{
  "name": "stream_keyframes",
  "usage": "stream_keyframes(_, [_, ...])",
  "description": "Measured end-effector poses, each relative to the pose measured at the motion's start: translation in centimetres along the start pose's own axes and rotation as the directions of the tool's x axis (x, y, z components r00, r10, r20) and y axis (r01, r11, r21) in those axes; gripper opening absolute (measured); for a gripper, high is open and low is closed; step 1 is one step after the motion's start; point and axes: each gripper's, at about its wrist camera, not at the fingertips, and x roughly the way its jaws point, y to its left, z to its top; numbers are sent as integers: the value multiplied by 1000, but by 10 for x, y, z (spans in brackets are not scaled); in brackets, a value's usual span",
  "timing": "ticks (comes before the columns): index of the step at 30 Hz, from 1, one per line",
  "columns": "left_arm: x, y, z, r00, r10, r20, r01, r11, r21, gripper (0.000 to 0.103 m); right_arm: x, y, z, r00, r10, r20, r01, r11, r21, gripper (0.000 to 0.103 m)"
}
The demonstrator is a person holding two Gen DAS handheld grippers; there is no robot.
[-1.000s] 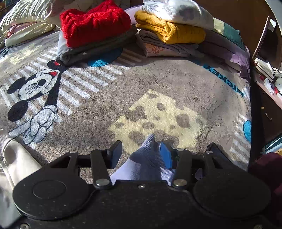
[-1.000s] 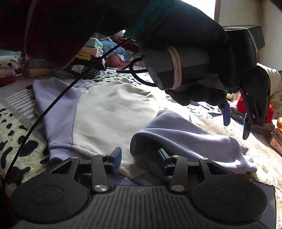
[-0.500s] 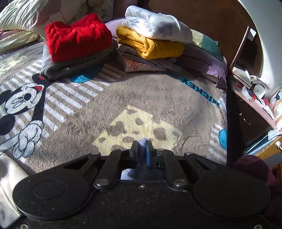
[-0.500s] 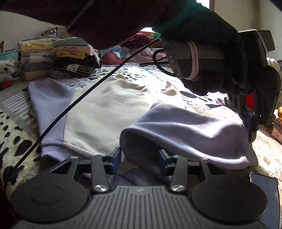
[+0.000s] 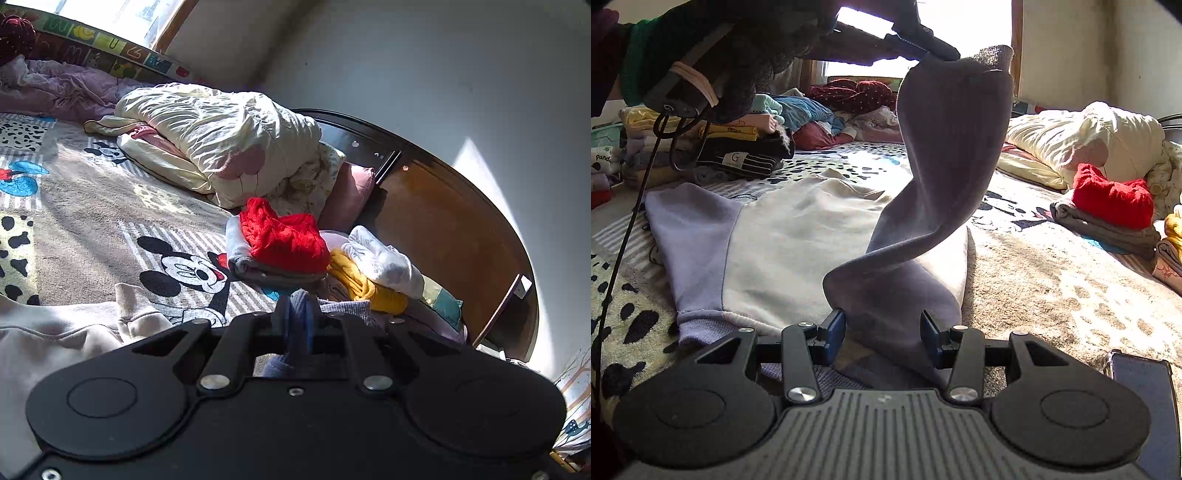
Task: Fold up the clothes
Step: 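Grasp the other lavender sleeve cuff with the left gripper and lift it, then lay the lifted sleeve across the sweatshirt body with the left gripper and release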
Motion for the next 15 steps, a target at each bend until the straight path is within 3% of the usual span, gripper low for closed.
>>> stream_keyframes(8, [55, 50, 11, 993, 118, -12, -119, 988, -102, 7, 3, -13, -5, 998, 54, -10, -54, 998, 42, 46])
stream_keyframes(15, [71, 106, -2, 971, 237, -6, -232, 943, -238, 6, 6, -23, -7, 996, 90, -25, -88, 992, 87, 47])
